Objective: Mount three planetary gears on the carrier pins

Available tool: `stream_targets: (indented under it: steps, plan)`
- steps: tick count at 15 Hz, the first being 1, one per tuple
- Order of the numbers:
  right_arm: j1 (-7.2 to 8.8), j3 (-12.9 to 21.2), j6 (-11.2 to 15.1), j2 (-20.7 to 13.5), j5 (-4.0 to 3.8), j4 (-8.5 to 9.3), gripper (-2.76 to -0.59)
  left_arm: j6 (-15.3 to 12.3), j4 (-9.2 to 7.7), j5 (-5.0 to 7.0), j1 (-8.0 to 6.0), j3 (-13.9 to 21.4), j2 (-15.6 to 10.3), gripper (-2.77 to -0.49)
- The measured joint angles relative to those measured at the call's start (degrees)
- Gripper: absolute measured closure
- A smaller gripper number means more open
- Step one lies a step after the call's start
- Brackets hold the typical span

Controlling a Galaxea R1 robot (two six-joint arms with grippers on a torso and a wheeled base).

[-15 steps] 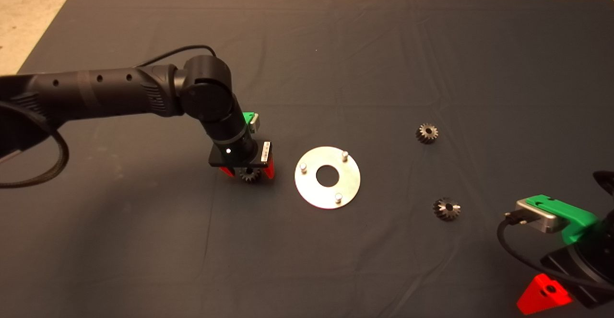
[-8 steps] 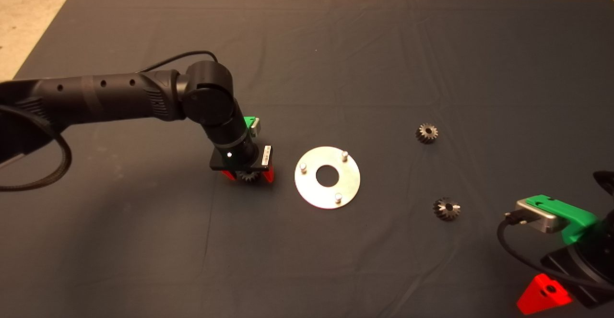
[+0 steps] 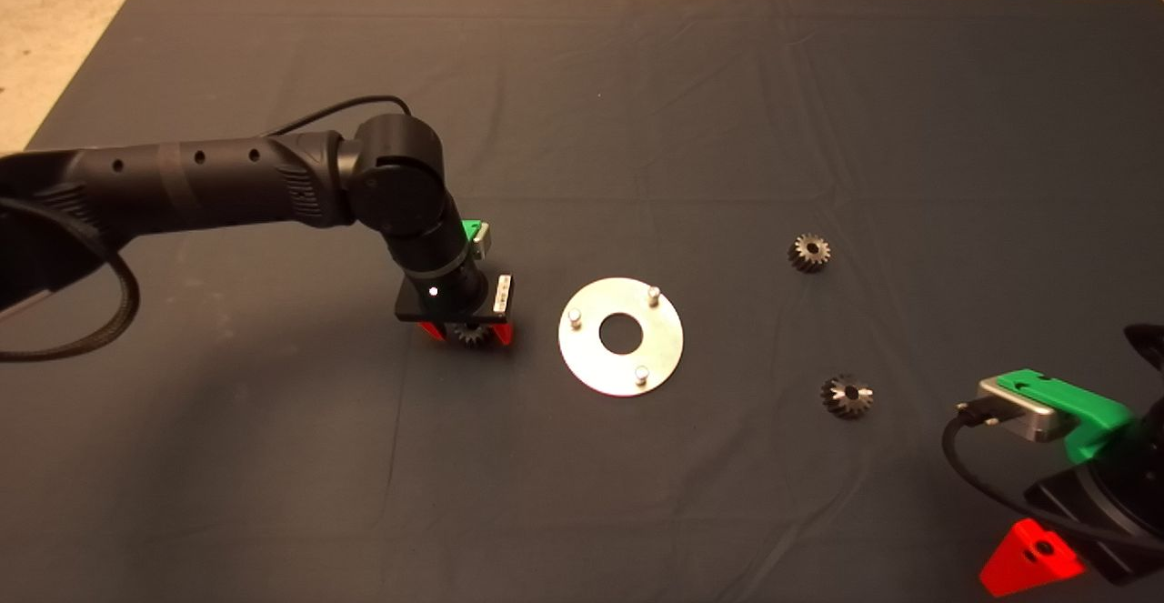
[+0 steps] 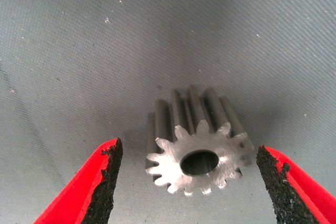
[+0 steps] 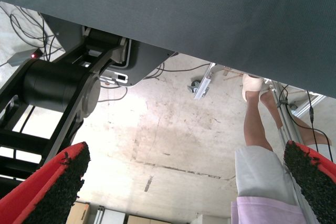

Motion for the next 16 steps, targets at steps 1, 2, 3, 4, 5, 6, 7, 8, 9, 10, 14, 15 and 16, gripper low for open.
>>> stream_targets:
  steps: [1,2,3,4,5,6,7,8,9,10,14,15,16]
  plan:
    - [0.0,0.0,0.0,0.0,0.0,0.0,-2.75,0.0,0.06,0.04,0.0,-0.3,0.0,-1.8]
    - [0.0,0.0,0.0,0.0,0.0,0.0,-2.75,0.0,0.05,0.22,0.0,-0.4,0.0,-1.8]
    - [0.0,0.0,0.0,0.0,0.0,0.0,-2.75,0.0,0.05,0.3,0.01,-0.5,0.2,-1.8]
    - [0.0,0.0,0.0,0.0,0.0,0.0,-2.75,0.0,0.05,0.37,0.01,-0.8,0.5,-1.8]
    - [0.0,0.0,0.0,0.0,0.01,0.0,-2.75,0.0,0.05,0.37,0.01,-0.9,0.6,-1.8]
    - [0.0,0.0,0.0,0.0,0.0,0.0,-2.75,0.0,0.05,0.42,0.01,-1.0,0.8,-1.8]
    - [0.0,0.0,0.0,0.0,0.0,0.0,-2.75,0.0,0.05,0.41,0.01,-1.2,1.0,-1.8]
    - [0.0,0.0,0.0,0.0,0.0,0.0,-2.75,0.0,0.05,0.41,0.01,-1.5,1.2,-1.79]
    - [0.0,0.0,0.0,0.0,0.0,0.0,-2.75,0.0,0.05,0.41,0.01,-1.7,1.2,-1.69]
    - [0.0,0.0,0.0,0.0,0.0,0.0,-2.75,0.0,0.05,0.42,0.01,-1.8,1.3,-1.66]
    - [0.0,0.0,0.0,0.0,0.0,0.0,-2.75,0.2,0.06,0.44,0.01,-1.9,1.5,-1.52]
    - [0.0,0.0,0.0,0.0,0.0,0.0,-2.75,0.3,0.06,0.44,0.01,-1.9,1.5,-1.51]
    - [0.0,0.0,0.0,0.0,0.0,0.0,-2.75,0.3,0.06,0.44,0.01,-1.9,1.5,-1.48]
